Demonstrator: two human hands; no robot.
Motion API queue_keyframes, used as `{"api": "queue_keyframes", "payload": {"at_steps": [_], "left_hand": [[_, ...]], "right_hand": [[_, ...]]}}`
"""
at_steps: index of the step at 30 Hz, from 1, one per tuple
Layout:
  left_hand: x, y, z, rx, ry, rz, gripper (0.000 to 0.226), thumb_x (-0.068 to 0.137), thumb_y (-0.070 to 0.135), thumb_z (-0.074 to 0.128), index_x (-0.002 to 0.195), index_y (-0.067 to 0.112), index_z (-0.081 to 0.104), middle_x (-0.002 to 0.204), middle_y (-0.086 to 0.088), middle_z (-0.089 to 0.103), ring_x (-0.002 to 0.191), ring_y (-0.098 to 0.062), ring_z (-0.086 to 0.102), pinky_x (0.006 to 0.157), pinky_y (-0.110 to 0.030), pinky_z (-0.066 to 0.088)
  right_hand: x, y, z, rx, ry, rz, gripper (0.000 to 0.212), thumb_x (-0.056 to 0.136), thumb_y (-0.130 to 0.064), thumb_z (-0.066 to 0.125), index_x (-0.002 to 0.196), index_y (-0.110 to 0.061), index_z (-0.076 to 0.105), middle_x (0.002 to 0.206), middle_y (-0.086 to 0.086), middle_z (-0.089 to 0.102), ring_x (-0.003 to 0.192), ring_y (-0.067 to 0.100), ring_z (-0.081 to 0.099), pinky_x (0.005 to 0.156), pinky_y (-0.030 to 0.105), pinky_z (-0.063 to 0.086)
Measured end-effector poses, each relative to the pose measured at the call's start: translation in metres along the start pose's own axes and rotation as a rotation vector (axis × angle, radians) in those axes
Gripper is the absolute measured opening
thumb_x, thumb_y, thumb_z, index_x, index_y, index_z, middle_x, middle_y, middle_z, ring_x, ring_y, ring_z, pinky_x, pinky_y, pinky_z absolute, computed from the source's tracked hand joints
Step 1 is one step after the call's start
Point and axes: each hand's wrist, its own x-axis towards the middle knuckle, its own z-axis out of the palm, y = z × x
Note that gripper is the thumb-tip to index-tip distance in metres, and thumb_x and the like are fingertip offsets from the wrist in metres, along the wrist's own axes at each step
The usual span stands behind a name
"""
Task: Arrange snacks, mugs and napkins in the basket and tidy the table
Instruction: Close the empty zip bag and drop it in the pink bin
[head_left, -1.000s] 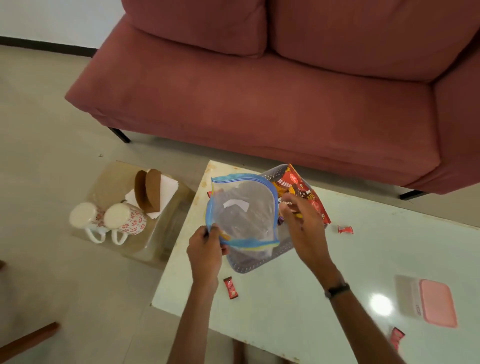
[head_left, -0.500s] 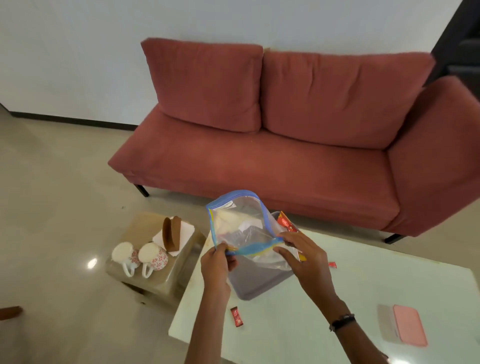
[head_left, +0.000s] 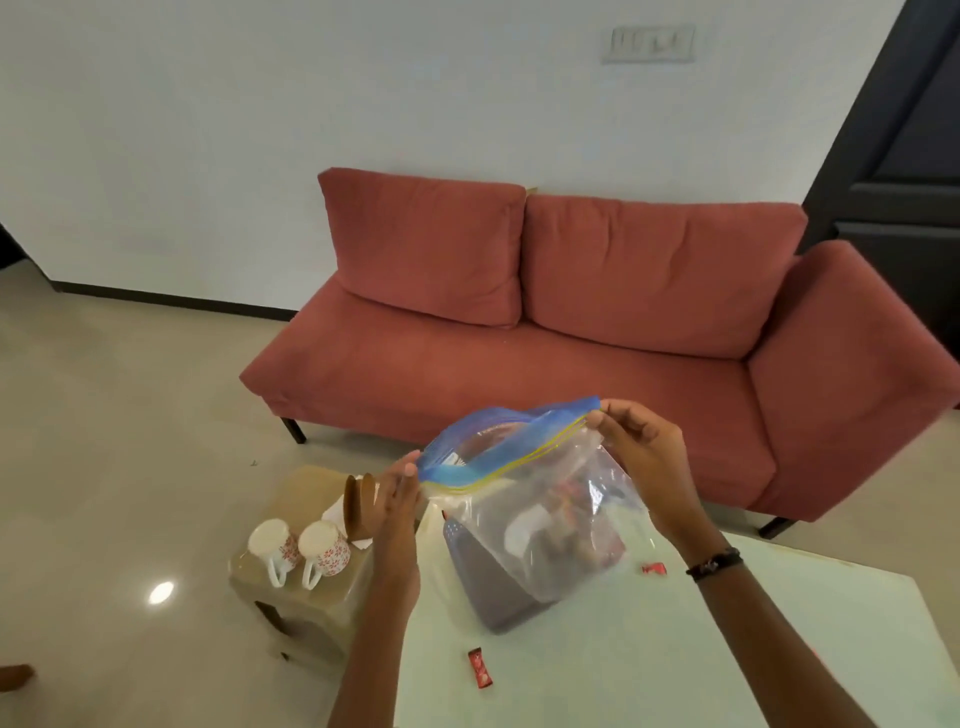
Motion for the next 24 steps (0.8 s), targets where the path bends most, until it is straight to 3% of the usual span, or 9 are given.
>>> {"api": "queue_keyframes", "payload": {"at_steps": [2, 5, 10, 14, 15, 18, 21, 24], "left_hand": [[0.003, 0.004, 0.003, -0.074, 0.001, 0.013, 0.041, 0.074, 0.043, 0.072, 0.108, 0.023, 0.061, 0.085, 0.013, 0.068, 0.079, -0.005, 0.059, 0.075, -0.015, 0.048], [0.013, 0.003, 0.005, -0.15, -0.023, 0.014, 0.068, 0.051, 0.055, 0.083, 0.103, 0.018, 0.063, 0.092, 0.005, 0.074, 0.086, -0.009, 0.066, 0.085, -0.024, 0.053], [0.018, -0.008, 0.003, -0.19, -0.065, -0.054, 0.067, 0.049, 0.055, 0.083, 0.099, 0.014, 0.066, 0.085, -0.001, 0.072, 0.08, -0.013, 0.066, 0.086, -0.032, 0.051], [0.02, -0.013, 0.003, -0.176, -0.016, -0.091, 0.083, 0.042, 0.057, 0.086, 0.102, 0.003, 0.067, 0.084, -0.005, 0.074, 0.078, -0.015, 0.07, 0.08, -0.03, 0.058], [0.023, -0.013, 0.004, -0.171, -0.006, -0.093, 0.076, 0.047, 0.052, 0.086, 0.102, 0.002, 0.068, 0.081, -0.004, 0.074, 0.076, -0.014, 0.071, 0.077, -0.028, 0.059], [0.026, -0.011, 0.01, -0.121, 0.006, -0.047, 0.02, 0.08, 0.018, 0.069, 0.095, 0.005, 0.069, 0.066, 0.006, 0.072, 0.063, -0.005, 0.068, 0.064, -0.019, 0.057], [0.023, -0.014, 0.017, -0.004, 0.023, 0.021, 0.013, 0.086, 0.007, 0.062, 0.096, 0.002, 0.068, 0.057, 0.013, 0.07, 0.056, 0.0, 0.065, 0.058, -0.013, 0.054], [0.012, -0.021, 0.028, 0.039, -0.016, 0.015, 0.01, 0.086, 0.016, 0.064, 0.08, 0.019, 0.071, 0.059, 0.014, 0.07, 0.062, -0.008, 0.066, 0.069, -0.028, 0.056]], "right_hand": [[0.0, -0.004, 0.002, 0.065, 0.06, 0.033, 0.006, 0.085, -0.016, 0.067, 0.088, -0.013, 0.071, 0.077, 0.0, 0.066, 0.069, 0.01, 0.053, 0.066, 0.024, 0.046], [-0.003, -0.008, 0.004, 0.138, 0.138, 0.06, 0.004, 0.085, -0.018, 0.068, 0.084, -0.019, 0.072, 0.065, -0.011, 0.064, 0.056, 0.003, 0.05, 0.056, 0.015, 0.044], [-0.009, -0.009, 0.006, 0.234, 0.25, 0.055, 0.004, 0.085, -0.021, 0.068, 0.083, -0.018, 0.071, 0.066, -0.007, 0.062, 0.061, 0.009, 0.047, 0.057, 0.015, 0.045], [-0.017, -0.011, 0.006, 0.235, 0.321, 0.046, 0.006, 0.086, -0.018, 0.067, 0.081, -0.019, 0.07, 0.064, -0.009, 0.064, 0.058, 0.006, 0.049, 0.054, 0.013, 0.045], [-0.019, -0.01, 0.005, 0.218, 0.342, 0.037, 0.007, 0.086, -0.016, 0.066, 0.081, -0.018, 0.07, 0.063, -0.009, 0.065, 0.058, 0.004, 0.052, 0.055, 0.013, 0.046], [-0.026, -0.005, 0.0, 0.126, 0.442, 0.019, 0.012, 0.087, -0.012, 0.065, 0.078, -0.019, 0.069, 0.063, -0.011, 0.068, 0.06, 0.001, 0.057, 0.06, 0.012, 0.049], [-0.038, 0.0, -0.006, 0.075, 0.53, 0.02, 0.015, 0.088, -0.012, 0.063, 0.076, -0.019, 0.066, 0.062, -0.01, 0.065, 0.05, -0.002, 0.05, 0.049, 0.008, 0.043], [-0.054, 0.006, -0.015, 0.052, 0.588, 0.062, 0.013, 0.09, -0.014, 0.061, 0.077, -0.019, 0.064, 0.071, -0.001, 0.064, 0.056, -0.003, 0.055, 0.053, 0.009, 0.045]]}}
